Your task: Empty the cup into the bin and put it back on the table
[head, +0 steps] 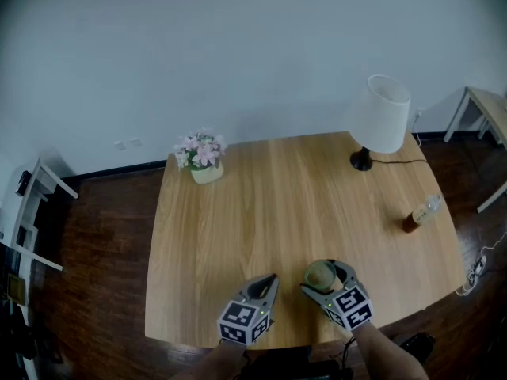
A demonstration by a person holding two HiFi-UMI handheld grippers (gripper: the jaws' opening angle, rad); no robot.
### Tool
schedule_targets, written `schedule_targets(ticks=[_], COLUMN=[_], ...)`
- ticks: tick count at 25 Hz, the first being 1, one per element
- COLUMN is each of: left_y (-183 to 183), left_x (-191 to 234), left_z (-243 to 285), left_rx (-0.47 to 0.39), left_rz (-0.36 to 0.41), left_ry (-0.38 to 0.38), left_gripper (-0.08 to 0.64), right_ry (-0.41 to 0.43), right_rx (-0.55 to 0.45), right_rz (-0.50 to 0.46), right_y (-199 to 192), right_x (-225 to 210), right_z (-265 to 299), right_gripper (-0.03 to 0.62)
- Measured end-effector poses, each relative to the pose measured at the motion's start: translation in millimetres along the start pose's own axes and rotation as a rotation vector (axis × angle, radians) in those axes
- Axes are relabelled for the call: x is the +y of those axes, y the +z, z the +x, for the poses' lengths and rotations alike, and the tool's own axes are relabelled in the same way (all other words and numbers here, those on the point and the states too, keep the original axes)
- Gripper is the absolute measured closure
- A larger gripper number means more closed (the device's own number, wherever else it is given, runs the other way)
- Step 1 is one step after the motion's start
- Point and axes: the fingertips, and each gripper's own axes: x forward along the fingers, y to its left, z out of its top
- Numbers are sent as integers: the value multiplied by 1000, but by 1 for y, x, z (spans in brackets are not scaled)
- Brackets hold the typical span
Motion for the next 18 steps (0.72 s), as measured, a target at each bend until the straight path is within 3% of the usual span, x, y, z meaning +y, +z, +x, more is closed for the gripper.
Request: schedule_targets(ticks=[6,11,18], left_y=[56,87,107], left_x=[-32,-75,-149], left_z=[-5,-3,7], left_rx=[-106,-141,-183], left_rz=[42,104,125], left_ry=[-93,-207,-395], left_gripper=[568,568,568], right_ry=[-75,-156,-274], right_rx=[-75,-125,-154], right_rz=[15,50,114], right_y=[41,63,59], right_x=[-12,-19,-25], right_z=[-59,-117,-196], right_gripper=[201,201,202])
